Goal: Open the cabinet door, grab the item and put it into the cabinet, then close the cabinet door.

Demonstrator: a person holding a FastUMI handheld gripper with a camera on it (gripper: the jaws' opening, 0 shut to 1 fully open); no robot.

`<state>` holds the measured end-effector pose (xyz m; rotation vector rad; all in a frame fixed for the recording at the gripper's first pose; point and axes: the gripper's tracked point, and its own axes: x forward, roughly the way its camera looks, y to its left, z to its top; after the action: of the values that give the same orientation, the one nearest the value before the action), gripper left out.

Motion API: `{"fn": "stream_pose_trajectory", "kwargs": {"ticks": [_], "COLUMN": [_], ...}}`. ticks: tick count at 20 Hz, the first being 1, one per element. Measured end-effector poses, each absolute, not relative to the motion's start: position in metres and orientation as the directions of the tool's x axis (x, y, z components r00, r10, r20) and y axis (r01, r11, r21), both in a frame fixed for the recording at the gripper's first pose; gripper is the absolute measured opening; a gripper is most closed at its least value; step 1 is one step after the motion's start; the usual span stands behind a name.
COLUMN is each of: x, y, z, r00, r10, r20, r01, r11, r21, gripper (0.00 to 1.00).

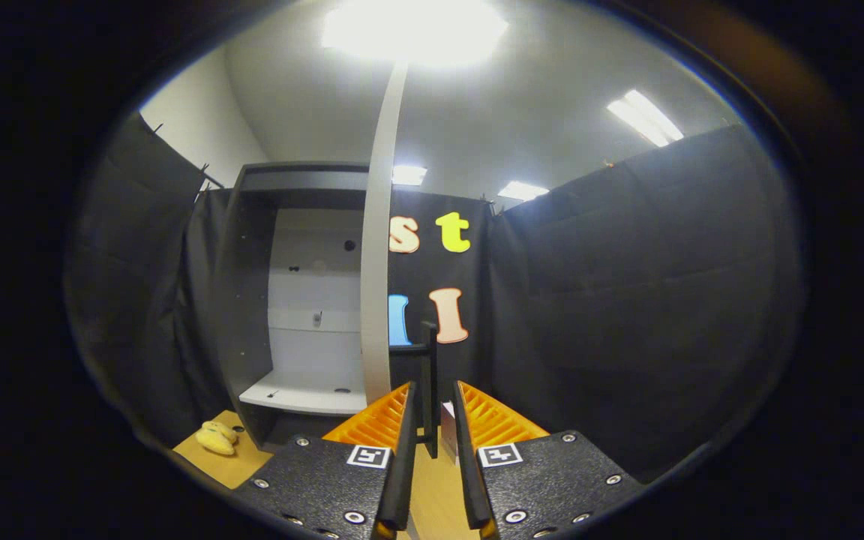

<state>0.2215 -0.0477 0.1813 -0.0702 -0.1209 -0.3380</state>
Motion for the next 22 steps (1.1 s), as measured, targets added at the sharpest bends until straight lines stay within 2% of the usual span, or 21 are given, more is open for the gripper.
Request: {"fn": "stream_pose_trajectory", "kwargs": {"ticks": [2,3,4,5,6,10,17,22], "x": [0.218,0.217,0.215,0.214,0.214,0.220,0.259,0.278], "y": [-0.050,-0.039,-0.028,-0.021,-0.017,0.017,0.103,0.151], "z": [0.194,0.197,0.198,0.199,0.200,0.185,0.131,0.063], "r00": [0.914,0.924,0.930,0.933,0.935,0.950,0.979,0.996], "r10": [-0.360,-0.329,-0.307,-0.289,-0.276,-0.220,-0.092,-0.011], "r20": [0.185,0.194,0.201,0.213,0.223,0.222,0.182,0.090], "r01": [0.364,0.327,0.299,0.279,0.269,0.223,0.091,0.011], "r11": [0.931,0.944,0.952,0.957,0.961,0.975,0.996,1.000], "r21": [0.011,0.043,0.070,0.076,0.064,0.014,0.015,0.004], "gripper": [0.32,0.32,0.47,0.54,0.66,0.93,0.93,0.93]}}
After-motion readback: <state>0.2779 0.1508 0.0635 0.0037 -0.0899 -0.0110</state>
